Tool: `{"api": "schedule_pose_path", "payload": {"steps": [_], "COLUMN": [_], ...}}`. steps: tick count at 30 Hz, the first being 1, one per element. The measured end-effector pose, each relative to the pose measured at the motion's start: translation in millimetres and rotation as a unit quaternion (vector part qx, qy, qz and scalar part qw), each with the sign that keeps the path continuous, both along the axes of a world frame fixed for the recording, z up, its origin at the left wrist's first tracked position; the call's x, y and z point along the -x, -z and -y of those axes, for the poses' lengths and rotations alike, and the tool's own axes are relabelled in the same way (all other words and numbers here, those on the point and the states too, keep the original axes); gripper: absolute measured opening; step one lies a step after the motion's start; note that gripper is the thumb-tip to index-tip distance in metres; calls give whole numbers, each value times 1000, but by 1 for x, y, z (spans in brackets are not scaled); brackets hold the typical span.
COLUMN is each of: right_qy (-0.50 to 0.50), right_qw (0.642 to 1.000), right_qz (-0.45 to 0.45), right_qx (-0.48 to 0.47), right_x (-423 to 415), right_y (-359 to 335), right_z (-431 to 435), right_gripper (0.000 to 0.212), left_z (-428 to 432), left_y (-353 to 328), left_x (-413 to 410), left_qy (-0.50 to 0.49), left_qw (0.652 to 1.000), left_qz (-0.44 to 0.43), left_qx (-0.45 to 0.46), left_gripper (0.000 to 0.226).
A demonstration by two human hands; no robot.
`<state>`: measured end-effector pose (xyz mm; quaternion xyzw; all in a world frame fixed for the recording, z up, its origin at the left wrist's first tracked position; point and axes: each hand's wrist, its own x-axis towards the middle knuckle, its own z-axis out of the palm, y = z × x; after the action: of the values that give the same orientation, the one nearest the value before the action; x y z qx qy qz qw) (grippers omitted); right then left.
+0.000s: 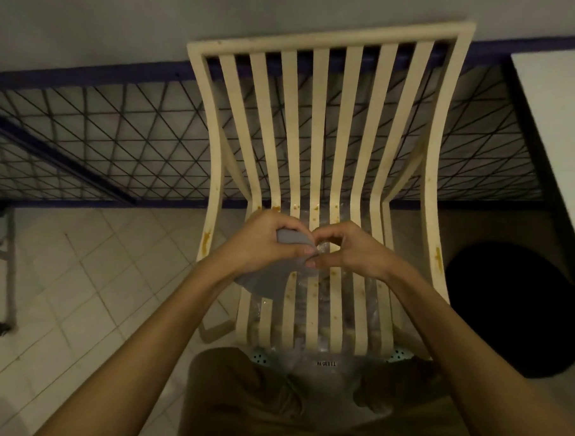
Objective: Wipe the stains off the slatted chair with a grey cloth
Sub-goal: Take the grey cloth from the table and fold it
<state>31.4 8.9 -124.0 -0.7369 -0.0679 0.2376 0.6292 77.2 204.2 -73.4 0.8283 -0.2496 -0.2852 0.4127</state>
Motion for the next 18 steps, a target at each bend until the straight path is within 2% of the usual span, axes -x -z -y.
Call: {"api": "schedule_pose_path", "payload": {"steps": [3,7,10,13,18], "right_qy": [-14,31,58,69,89], "right_qw": [1000,997,996,997,992], "right_qz": [-7,-61,-61,-39,-65], "right_qx": [-2,-41,-28,9,53], "right_x": [9,32,50,74,140], "right_y": [61,121,144,155,179], "right_z": [-1,2,4,-3,-23], "right_gripper": [27,29,23,35,51], "left_z": [-1,-1,-5,-23,-65], "left_y": [46,96,125,148,189], "left_x": [-1,7,16,35,106], "left_qy": [-5,-23,-97,-163,-248], "left_qw": [1000,999,990,973,952], "left_qz": [10,9,96,147,156], "left_qx": [27,45,45,68,88], "left_gripper": [21,19,11,7,3]}}
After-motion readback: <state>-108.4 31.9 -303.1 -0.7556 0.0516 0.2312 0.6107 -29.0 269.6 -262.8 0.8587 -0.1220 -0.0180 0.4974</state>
